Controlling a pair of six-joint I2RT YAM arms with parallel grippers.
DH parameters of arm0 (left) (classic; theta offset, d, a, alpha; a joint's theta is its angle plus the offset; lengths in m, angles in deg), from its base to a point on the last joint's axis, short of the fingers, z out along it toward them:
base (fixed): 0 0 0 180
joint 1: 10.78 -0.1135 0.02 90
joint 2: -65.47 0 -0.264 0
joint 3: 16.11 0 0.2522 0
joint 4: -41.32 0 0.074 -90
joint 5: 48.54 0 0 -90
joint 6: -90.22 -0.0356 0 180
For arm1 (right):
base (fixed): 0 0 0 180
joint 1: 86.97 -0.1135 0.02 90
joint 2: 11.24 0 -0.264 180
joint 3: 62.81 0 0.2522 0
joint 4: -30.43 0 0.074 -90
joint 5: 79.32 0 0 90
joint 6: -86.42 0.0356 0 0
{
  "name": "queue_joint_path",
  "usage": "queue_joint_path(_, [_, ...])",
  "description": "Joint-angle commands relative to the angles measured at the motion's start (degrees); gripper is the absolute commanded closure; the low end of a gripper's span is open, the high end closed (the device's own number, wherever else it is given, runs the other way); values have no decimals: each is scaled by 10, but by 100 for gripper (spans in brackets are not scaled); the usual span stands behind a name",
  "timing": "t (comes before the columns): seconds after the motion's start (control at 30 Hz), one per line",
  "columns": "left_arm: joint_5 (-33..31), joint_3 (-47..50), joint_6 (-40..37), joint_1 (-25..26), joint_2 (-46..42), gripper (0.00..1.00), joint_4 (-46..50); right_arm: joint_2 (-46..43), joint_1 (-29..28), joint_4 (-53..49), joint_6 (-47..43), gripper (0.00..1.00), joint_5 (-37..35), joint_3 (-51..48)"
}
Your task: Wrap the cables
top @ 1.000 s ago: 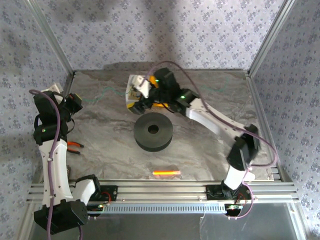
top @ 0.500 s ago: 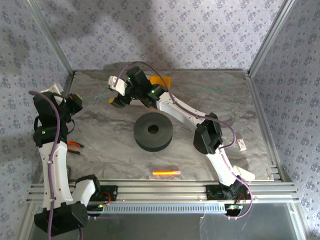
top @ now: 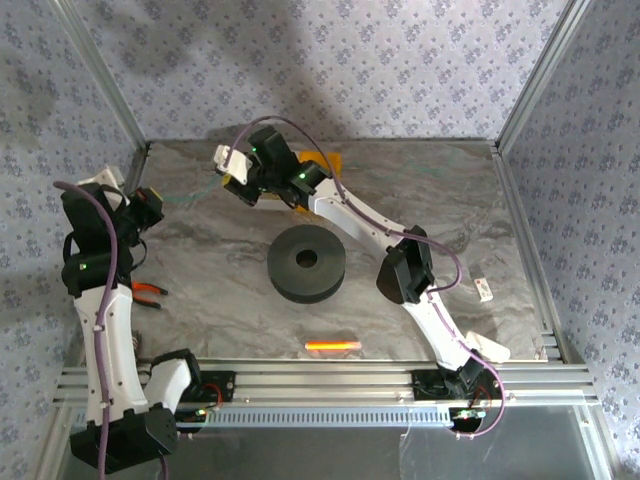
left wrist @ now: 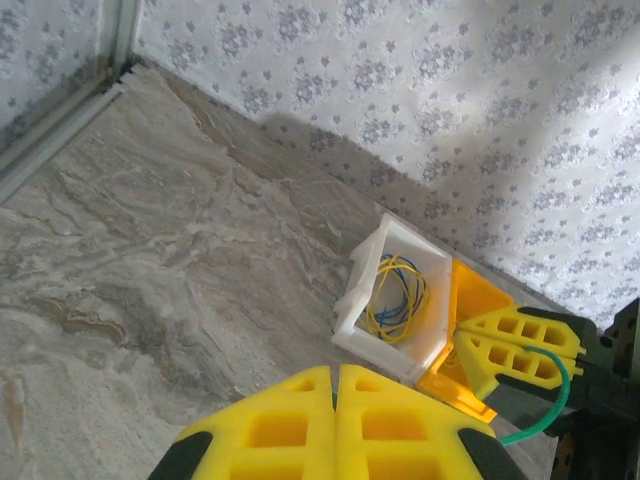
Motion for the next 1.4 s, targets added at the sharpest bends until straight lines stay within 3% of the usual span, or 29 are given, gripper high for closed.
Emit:
queue_joint_path(0.0, [-10, -33, -13, -44, -17, 100, 17, 3, 15, -20, -15, 100, -12, -9])
queue_joint_path(0.2, [54, -44, 2, -155, -21, 100, 17, 3, 22, -42, -23, 100, -19, -18])
queue_joint_path(0.33, [78, -49, 11, -197, -18, 100, 16, 0, 22, -81, -32, 100, -36, -14])
queue_joint_path(0.57, [93, -44, 23, -207, -13, 100, 5, -45, 23, -110, -40, 100, -70, -64])
queue_joint_path(0.7, [140, -35, 19, -201, -3, 100, -7, -54, 12, -171, -58, 100, -120, -17])
queue_joint_path(0.77, [160, -32, 7, -185, 3, 92, -4, -59, 8, -194, -66, 100, -139, 5])
queue_joint_path(0.97, [135, -36, -62, -94, -3, 33, 50, -92, 11, -229, -62, 100, -187, 16])
queue_joint_path(1.07, [127, -30, -77, -68, -21, 13, 72, -108, 25, -236, -48, 100, -194, 2])
queue_joint_path(1.17, [132, -8, -83, -33, -41, 9, 84, -126, 40, -222, -29, 100, -193, -32])
queue_joint_path(1.37, [88, 86, -90, 96, -76, 7, 112, -129, 57, -232, 18, 100, -202, -52])
